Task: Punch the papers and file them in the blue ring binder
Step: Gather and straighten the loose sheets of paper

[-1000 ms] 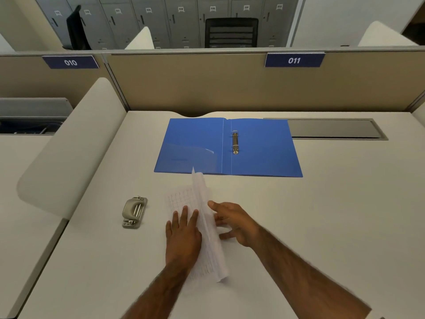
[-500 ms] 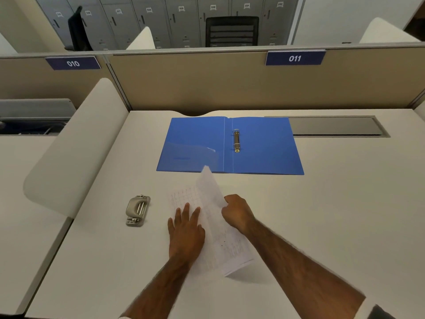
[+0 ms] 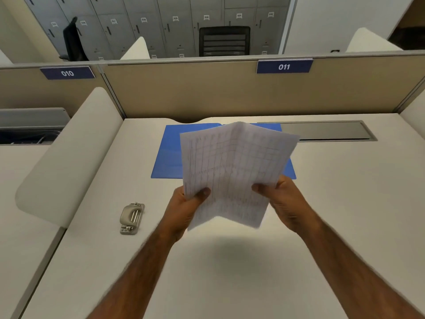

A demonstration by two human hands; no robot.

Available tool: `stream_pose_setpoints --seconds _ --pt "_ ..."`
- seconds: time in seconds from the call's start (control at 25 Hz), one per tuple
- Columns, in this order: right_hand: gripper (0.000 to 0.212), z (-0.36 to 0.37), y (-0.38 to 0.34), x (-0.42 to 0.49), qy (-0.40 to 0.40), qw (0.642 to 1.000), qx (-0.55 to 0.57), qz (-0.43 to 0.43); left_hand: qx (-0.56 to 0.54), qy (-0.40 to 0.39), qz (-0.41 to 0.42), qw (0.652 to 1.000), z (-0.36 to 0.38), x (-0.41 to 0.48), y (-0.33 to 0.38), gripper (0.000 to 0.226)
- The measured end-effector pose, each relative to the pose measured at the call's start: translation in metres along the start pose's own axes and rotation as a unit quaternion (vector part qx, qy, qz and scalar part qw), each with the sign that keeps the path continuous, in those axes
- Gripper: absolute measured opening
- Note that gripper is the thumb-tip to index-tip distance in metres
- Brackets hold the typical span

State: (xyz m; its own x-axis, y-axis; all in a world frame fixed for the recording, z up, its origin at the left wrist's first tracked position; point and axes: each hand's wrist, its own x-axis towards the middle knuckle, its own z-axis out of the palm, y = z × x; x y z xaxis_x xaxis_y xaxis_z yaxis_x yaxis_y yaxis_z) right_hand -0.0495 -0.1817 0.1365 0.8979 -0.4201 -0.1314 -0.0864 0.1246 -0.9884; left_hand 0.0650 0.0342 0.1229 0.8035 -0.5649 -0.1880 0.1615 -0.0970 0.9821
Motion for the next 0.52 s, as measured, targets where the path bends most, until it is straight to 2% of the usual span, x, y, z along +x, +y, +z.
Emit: stream_pose_setpoints --seconds 0.08,0.2,0.32,0.4,0.52 --pt "0.024 -0.006 -0.012 -0.003 0.028 0.998 -0.023 -0.049 0.029 0.022 0.06 0.998 0.009 -0.002 0.017 0.046" --pt "0.03 -0.01 -0.014 -0.008 0.035 0.995 -0.073 -0.054 0.069 0.055 0.098 0.991 0.022 -0.006 0.017 0.025" --pt "0.04 -0.01 0.01 -0.013 0.04 0.989 -0.14 -0.023 0.098 0.044 0.108 0.988 0.041 -0.003 -0.001 0.03" --pt "0.036 -0.009 0.024 -0.016 0.078 0.987 -0.143 -0.004 0.107 0.043 0.133 0.984 0.052 0.0 -0.009 0.033" --pt "0.023 -0.011 0.018 -0.017 0.124 0.985 -0.123 -0.005 0.072 0.084 0.125 0.986 0.055 0.004 -0.001 0.021"
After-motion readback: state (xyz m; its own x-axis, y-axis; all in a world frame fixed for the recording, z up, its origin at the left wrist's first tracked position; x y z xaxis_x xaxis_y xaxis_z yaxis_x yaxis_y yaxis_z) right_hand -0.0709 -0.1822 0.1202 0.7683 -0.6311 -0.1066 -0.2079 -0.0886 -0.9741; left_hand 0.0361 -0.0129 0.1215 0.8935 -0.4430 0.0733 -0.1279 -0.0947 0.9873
